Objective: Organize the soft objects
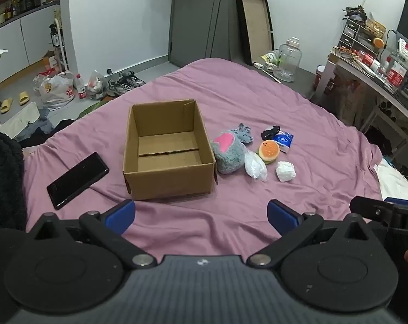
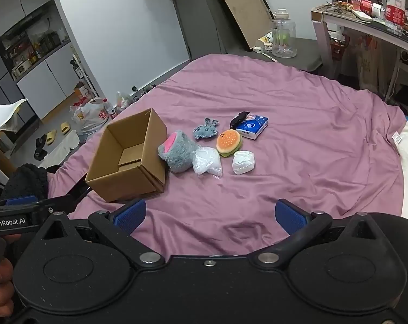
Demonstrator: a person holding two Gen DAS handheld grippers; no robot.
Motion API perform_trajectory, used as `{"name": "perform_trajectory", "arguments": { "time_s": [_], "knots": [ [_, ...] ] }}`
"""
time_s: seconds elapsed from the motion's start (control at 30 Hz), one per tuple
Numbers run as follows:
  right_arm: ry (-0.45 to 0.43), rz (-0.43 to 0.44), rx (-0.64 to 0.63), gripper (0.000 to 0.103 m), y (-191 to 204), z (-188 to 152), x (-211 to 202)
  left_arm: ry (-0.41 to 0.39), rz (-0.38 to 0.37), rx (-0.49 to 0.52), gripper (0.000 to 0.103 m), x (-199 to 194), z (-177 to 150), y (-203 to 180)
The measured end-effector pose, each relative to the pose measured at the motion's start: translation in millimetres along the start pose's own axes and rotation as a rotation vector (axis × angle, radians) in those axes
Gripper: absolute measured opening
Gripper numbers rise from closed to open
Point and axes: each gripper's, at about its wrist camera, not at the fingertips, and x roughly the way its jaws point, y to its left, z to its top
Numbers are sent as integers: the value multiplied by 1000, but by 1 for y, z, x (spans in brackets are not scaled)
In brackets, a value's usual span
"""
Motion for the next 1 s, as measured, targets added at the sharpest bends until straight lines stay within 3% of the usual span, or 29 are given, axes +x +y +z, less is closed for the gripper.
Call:
{"name": "perform_trajectory", "arguments": {
  "time_s": [0.07,1.0],
  "knots": [
    [-2,-4,4,103,-2,1,-2,-21,2,34,103,-2,-6,-7],
    [-14,-22,-8,103,-1,2,-10,2,-18,45,103,-4,-5,-10]
  ]
}}
